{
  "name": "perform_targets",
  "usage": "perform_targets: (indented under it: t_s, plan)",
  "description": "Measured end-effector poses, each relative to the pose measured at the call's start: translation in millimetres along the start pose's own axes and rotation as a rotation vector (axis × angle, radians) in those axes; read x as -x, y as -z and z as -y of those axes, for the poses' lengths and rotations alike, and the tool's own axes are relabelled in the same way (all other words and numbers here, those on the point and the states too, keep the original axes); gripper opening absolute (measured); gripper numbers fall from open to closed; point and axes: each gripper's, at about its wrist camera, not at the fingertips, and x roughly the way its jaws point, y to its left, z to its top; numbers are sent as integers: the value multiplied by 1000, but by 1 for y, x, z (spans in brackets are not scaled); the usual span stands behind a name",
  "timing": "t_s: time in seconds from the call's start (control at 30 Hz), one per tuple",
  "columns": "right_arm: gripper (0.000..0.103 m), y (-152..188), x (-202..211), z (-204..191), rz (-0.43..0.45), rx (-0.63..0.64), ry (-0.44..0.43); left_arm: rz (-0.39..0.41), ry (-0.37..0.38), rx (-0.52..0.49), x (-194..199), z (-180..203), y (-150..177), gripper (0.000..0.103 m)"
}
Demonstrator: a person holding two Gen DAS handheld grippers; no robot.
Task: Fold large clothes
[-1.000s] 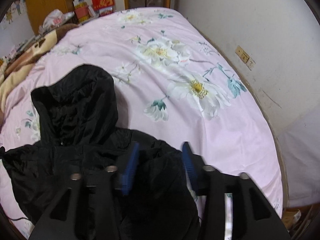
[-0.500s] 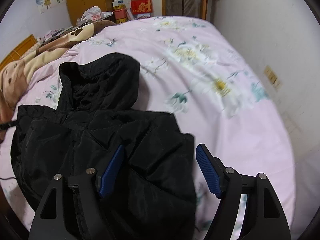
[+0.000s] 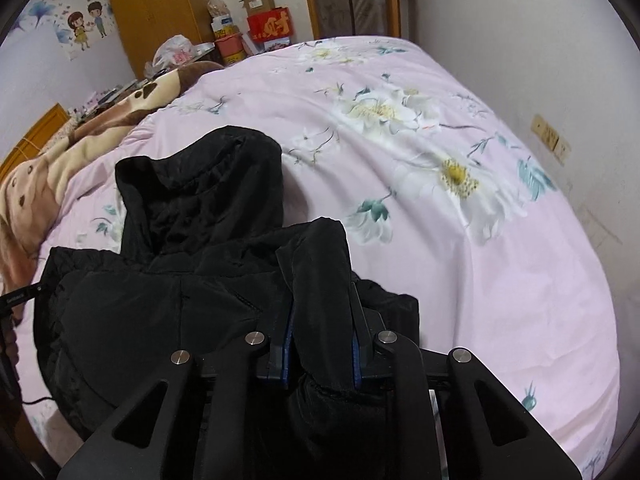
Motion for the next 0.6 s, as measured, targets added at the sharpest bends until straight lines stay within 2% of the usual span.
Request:
perform_targets:
  t_s: [0.07, 0.13, 0.23, 0.3, 0.43, 0.53, 0.57, 0.6]
  plan:
    - [22, 3, -16, -9, -42, 53, 69, -32, -30, -19, -14, 4, 3, 30]
    - [22, 8, -39, -16, -123, 85, 124, -51, -48, -29, -24, 8, 4, 30]
    - [25, 12, -59, -10, -201, 50, 139, -85, -72, -50, -41, 12, 6, 33]
    - [27, 15, -67, -11, -232, 76, 155, -97, -81, -63, -48, 13, 8, 34]
    - [29, 19, -79, -16, -278, 125, 193, -105, -82, -45, -54, 12, 11, 38]
    - [32, 17, -77, -18, -279, 118, 207, -80, -92, -19, -49, 12, 11, 41]
    - [35, 15, -74, -17, -274, 112, 213, -78, -93, -7, -44, 11, 10, 43]
    - [37, 13, -69, -16, -266, 99, 221, -73, -101, 2, -39, 11, 9, 50]
